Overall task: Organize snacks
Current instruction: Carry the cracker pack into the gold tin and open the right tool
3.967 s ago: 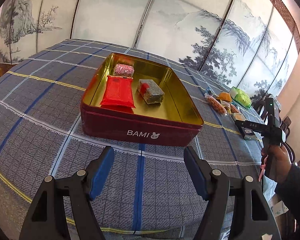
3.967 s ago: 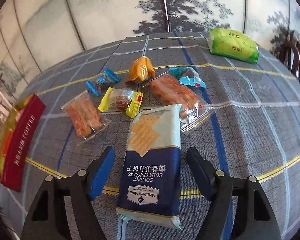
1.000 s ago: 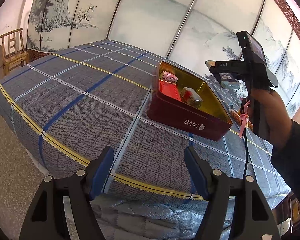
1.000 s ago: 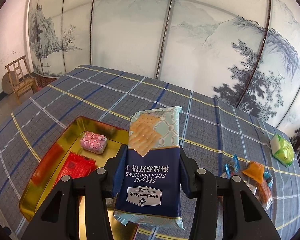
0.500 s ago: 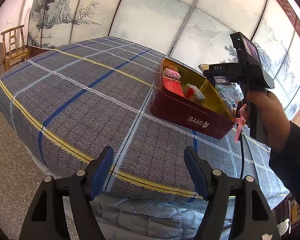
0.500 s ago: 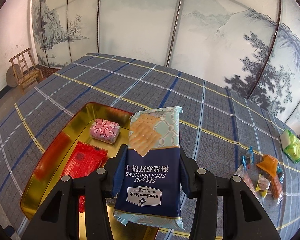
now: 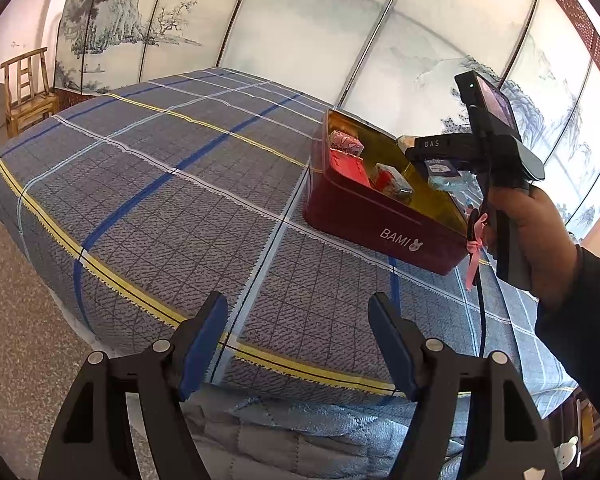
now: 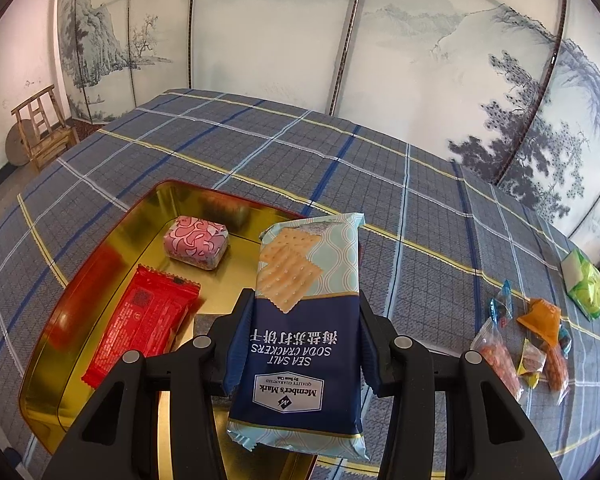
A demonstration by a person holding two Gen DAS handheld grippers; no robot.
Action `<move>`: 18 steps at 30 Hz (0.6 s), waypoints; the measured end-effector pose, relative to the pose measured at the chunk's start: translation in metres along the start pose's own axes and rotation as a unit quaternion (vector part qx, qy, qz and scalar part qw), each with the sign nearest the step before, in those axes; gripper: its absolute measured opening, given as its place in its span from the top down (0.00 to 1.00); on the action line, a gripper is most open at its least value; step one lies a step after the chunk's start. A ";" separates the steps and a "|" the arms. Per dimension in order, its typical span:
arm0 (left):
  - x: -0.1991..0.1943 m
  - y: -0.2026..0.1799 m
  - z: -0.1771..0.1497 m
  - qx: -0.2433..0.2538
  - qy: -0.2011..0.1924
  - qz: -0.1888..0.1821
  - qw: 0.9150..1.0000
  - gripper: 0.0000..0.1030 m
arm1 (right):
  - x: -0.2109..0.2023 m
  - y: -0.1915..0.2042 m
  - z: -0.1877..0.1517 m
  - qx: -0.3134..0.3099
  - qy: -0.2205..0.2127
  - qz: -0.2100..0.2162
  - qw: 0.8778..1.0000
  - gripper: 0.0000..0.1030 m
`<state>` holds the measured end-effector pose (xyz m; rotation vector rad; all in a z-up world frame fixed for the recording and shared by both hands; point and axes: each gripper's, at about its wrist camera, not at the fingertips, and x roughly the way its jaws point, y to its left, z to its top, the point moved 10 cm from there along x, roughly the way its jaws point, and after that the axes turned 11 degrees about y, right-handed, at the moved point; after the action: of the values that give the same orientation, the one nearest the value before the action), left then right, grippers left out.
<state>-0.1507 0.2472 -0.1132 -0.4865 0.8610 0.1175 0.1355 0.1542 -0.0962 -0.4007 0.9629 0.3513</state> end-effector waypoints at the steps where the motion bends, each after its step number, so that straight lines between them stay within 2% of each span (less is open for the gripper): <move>1: 0.000 0.000 0.000 0.000 0.000 0.000 1.000 0.33 | 0.001 0.000 0.000 0.000 0.002 0.001 1.000 0.54; 18: 0.001 -0.001 0.000 0.003 0.001 0.002 1.000 0.32 | 0.005 -0.002 -0.001 0.001 0.007 -0.001 1.000 0.53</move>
<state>-0.1498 0.2461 -0.1134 -0.4790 0.8643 0.1183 0.1387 0.1526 -0.1010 -0.4027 0.9772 0.3449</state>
